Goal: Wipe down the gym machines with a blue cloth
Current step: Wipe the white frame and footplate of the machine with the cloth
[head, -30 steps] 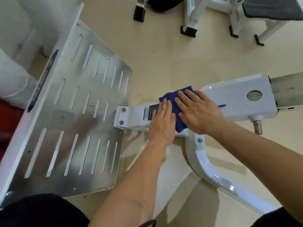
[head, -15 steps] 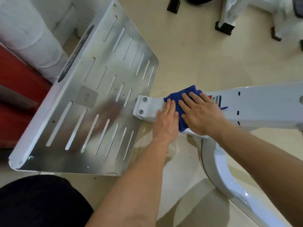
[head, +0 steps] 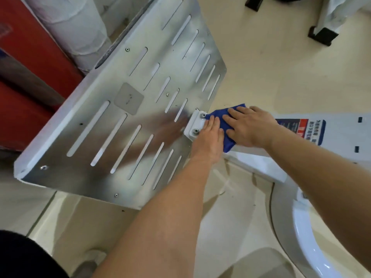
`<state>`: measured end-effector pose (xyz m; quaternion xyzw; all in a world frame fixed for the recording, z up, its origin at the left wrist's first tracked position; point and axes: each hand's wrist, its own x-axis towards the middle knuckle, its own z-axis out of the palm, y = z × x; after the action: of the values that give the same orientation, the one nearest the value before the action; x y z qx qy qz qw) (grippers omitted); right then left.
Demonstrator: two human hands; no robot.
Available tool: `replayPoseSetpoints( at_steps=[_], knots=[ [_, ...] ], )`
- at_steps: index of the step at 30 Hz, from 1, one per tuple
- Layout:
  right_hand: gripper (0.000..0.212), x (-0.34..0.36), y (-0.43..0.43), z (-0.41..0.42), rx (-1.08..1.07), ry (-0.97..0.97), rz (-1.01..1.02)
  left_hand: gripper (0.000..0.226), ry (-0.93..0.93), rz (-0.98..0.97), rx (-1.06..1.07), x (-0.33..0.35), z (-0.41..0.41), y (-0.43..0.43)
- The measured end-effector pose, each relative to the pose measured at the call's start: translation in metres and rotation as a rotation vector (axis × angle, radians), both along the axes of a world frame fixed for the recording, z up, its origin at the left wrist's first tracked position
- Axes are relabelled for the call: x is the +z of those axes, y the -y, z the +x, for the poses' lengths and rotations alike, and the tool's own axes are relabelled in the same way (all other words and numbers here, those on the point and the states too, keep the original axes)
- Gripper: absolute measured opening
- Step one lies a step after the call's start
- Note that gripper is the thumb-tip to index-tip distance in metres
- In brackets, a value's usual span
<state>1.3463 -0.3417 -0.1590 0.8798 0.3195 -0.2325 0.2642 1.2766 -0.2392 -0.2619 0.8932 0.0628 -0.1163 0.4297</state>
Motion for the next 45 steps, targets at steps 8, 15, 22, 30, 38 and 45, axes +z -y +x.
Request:
replayPoseSetpoints(
  at_steps=[8,15,22,30,38,45],
  knots=[
    [0.061,0.021,0.013,-0.049,0.05,-0.079,-0.021,0.085,0.004,0.071,0.066,0.016,-0.055,0.014],
    [0.064,-0.007,-0.005,-0.006,0.025,-0.042,0.025,0.053,-0.028,0.1,0.048,-0.003,-0.014,0.003],
    [0.071,0.069,0.063,-0.051,-0.139,0.252,0.045,0.079,0.183,0.089,-0.207,0.041,0.013,0.054],
    [0.07,0.092,0.076,-0.079,-0.237,0.295,0.039,0.068,0.332,0.189,-0.369,0.062,0.005,0.06],
    [0.064,0.03,0.03,-0.062,0.008,0.131,0.014,0.067,0.142,0.202,-0.154,0.012,-0.032,0.012],
    [0.069,0.048,0.05,-0.08,0.052,0.129,0.027,0.057,0.349,0.257,-0.04,0.003,-0.051,0.019]
  ],
)
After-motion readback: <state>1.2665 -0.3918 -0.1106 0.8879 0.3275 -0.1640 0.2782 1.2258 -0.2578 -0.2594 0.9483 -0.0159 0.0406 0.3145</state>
